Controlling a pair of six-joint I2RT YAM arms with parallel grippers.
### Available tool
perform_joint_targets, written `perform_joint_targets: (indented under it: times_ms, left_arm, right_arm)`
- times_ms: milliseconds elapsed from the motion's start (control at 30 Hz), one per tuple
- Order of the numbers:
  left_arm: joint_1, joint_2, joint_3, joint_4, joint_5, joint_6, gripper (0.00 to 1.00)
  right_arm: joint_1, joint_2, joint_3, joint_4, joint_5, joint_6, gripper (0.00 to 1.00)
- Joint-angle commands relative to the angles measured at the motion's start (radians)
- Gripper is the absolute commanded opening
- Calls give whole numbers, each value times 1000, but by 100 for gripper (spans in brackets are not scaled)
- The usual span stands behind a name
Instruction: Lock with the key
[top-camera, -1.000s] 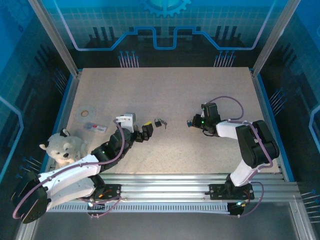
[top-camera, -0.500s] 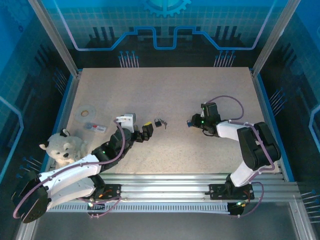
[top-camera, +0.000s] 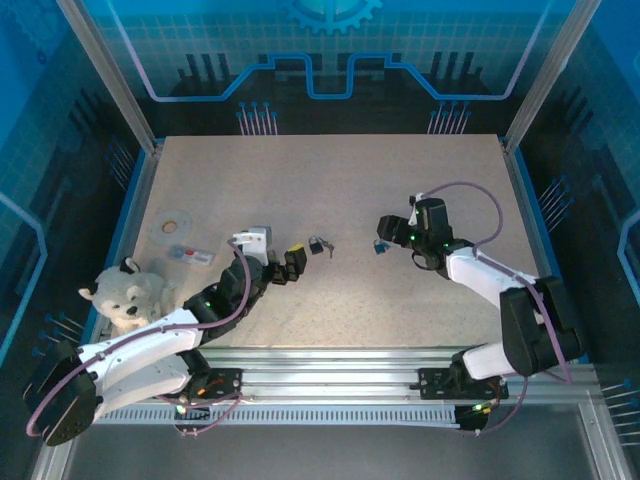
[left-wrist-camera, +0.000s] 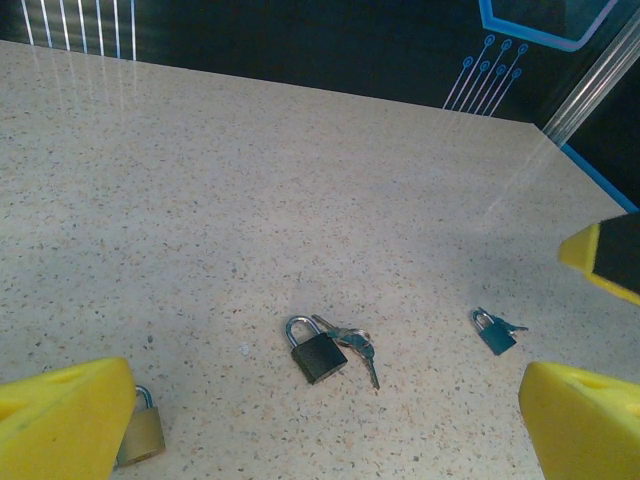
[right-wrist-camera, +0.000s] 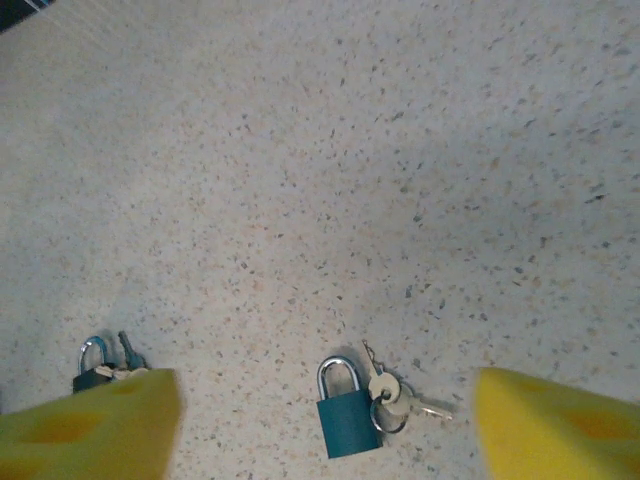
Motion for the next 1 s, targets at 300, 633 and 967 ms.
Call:
perform_joint_targets:
  times_ms: [300, 633, 967]
  left_arm:
    - [9, 5, -2, 17, -33, 11, 99]
    - [9, -12, 97, -157, -94, -106, 99]
    - [7, -6, 232, -372, -233, -225, 99]
  right_arm:
    - [55, -283, 95, -176, 146, -174, 100]
    - [66, -449, -46, 1, 258, -333, 100]
    - [68, -510, -202, 176, 309, -523, 100]
